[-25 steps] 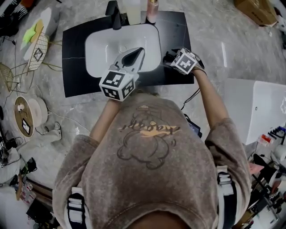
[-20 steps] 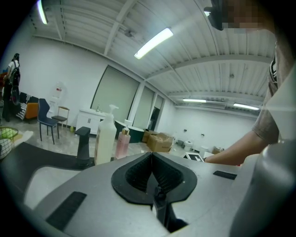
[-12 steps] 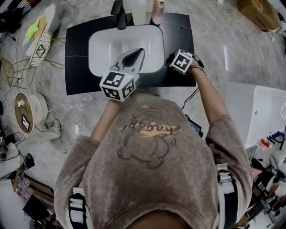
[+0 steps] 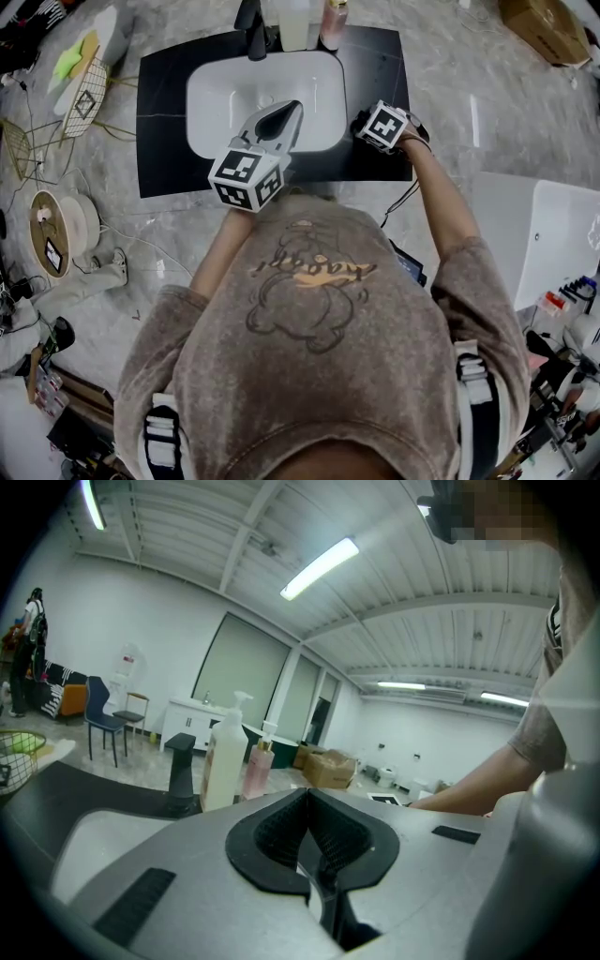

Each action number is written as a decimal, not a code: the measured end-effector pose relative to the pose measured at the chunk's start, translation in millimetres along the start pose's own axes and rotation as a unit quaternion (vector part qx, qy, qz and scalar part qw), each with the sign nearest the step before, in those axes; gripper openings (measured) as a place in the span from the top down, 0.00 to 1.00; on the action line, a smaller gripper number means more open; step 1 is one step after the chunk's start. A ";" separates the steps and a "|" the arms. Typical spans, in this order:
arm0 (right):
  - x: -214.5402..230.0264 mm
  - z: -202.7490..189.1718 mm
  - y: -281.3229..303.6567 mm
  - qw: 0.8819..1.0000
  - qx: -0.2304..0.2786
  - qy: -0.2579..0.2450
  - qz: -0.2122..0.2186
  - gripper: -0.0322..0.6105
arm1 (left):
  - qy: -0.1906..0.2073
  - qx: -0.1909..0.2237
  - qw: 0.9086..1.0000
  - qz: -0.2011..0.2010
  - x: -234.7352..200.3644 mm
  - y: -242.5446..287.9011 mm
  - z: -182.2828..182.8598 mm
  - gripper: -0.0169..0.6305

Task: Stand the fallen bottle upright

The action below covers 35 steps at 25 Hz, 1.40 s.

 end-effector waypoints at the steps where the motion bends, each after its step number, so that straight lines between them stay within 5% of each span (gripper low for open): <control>1: 0.0 0.1 0.4 1.000 0.001 0.000 -0.001 0.59 | -0.001 0.000 1.000 0.000 -0.9 0.2 -0.9 0.94; 22: -7.5 -6.6 -37.6 0.995 0.079 0.020 -0.049 0.63 | 0.006 -0.014 0.999 -0.037 17.0 15.0 -4.6 0.94; 35: -7.3 -31.1 -78.1 0.968 0.190 0.103 -0.127 0.64 | 0.013 -0.020 0.998 -0.058 30.1 18.1 -5.8 0.94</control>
Point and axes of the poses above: the fingertips, and each gripper's own axes: y forward along the fingers, x to its right, z out of its top, the point moved 5 cm from there along -y, backward along the fingers, and after that the axes turned 8 degrees about z, right-handed, at the moved point
